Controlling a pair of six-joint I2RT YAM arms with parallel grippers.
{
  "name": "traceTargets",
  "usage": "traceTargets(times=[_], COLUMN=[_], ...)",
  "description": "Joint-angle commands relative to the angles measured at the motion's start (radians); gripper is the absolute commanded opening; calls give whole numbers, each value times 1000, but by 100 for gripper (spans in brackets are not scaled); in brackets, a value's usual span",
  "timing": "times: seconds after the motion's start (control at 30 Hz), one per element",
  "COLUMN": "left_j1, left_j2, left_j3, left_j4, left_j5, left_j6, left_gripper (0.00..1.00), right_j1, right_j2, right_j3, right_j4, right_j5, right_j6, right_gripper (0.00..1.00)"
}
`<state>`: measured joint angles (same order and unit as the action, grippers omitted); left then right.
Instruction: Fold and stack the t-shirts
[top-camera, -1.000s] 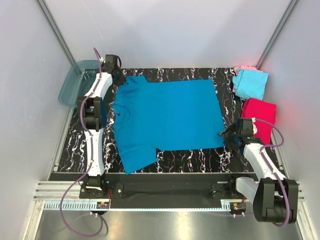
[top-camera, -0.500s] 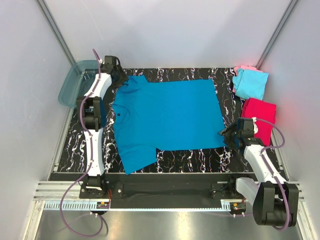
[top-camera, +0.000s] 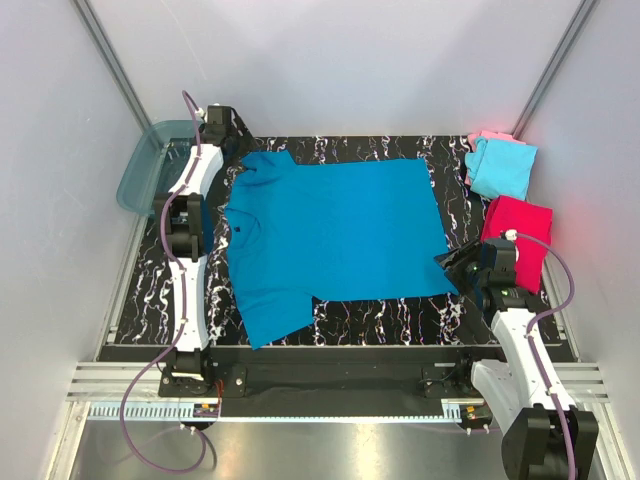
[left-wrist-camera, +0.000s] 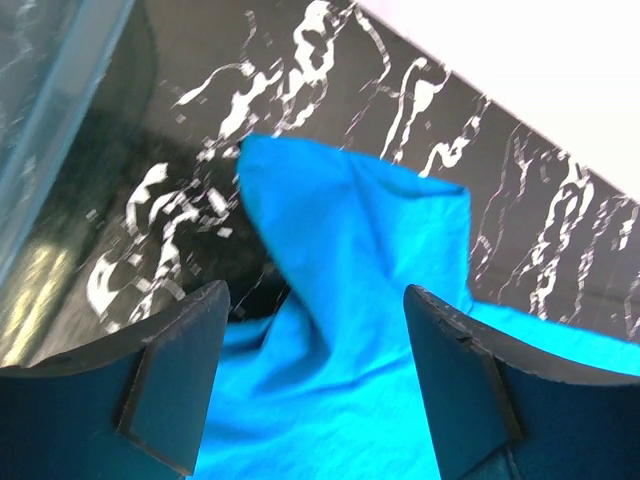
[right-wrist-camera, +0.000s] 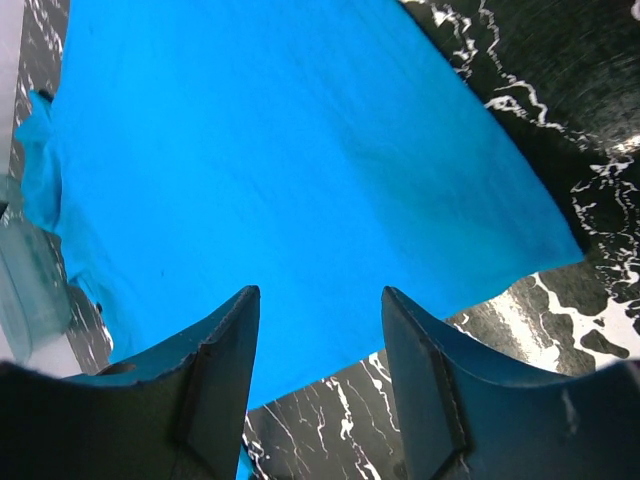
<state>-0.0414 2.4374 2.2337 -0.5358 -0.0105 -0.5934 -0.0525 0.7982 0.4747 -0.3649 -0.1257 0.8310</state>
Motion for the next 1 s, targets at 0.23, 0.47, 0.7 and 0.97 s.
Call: traceTargets(times=[0.23,0.47,0.7,0.97], left_j1=[41,83,87,81], left_j2=[91,133,181,212], left_j3=[-3,4,35,27], left_j4=[227,237,260,275], left_j5=[133,130,162,218], left_j6=[-118,-143,-161,-171], left_gripper=[71,70,62,57], right_j1=[2,0,-7,-12], right_j2=[25,45,56,61], right_j3=[96,94,99,104], right_j4=[-14,-14,-19,-26], right_j5=[-86,-97,-123,-149], right_j6=[-69,-69,-64,-52], right_gripper=[58,58,57,56])
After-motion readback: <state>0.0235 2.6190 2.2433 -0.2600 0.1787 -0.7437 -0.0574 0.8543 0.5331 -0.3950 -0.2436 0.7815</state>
